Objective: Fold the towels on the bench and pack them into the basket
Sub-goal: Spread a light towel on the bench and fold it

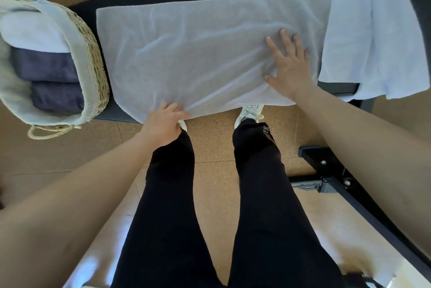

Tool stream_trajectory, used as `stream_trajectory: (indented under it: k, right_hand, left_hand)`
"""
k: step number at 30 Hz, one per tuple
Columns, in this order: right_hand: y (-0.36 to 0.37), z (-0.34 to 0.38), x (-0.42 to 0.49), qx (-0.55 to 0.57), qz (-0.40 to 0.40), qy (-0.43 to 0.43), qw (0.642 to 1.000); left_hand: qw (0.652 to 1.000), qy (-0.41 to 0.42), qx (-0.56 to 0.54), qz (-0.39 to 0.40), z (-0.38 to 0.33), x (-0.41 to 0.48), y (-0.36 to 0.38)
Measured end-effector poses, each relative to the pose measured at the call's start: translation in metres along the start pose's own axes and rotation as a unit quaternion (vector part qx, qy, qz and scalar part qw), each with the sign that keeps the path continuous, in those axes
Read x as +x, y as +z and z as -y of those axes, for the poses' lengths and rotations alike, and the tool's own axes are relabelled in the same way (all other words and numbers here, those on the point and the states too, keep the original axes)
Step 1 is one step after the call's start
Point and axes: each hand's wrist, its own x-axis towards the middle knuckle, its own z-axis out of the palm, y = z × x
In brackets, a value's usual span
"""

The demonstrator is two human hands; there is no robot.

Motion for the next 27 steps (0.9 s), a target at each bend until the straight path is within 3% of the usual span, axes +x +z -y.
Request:
stream_trajectory:
  k: [3, 7, 13, 18, 20, 23, 27]
  right_hand:
    - [0.004, -0.013, -0.008, 0.005, -0.076, 0.019, 0.997]
    - [0.012, -0.026, -0.028, 0.034, -0.134, 0.089, 0.986]
    - [0.032, -0.053, -0.066, 0.032, -0.042, 0.058, 0.997]
    - [0.036, -0.05, -0.09, 0.047, -0.1, 0.202, 0.973]
    - [0.037, -0.033, -0.091, 0.043, -0.098, 0.15, 0.983]
    - [0.045, 0.014, -0.09, 0.075, -0.094, 0.003, 0.993]
    - [0.056, 0.091, -0.08, 0.038, 0.016, -0.113, 0.993]
  left_hand:
    - [1.0, -0.023, -0.002, 0.017, -0.005, 0.008, -0.012]
    - [0.994, -0.046, -0.051, -0.09, -0.02, 0.021, -0.023]
    - [0.995, -0.06, -0.022, -0.072, -0.041, 0.036, -0.017]
    - [0.994, -0.062, -0.057, -0.072, -0.044, 0.034, -0.012]
    - [0.991, -0.055, -0.085, -0.085, -0.042, 0.028, -0.008]
    - [0.967, -0.076, -0.185, -0.158, -0.038, 0.013, 0.001]
    - [0.87, -0.252, -0.318, -0.28, -0.02, -0.006, 0.007]
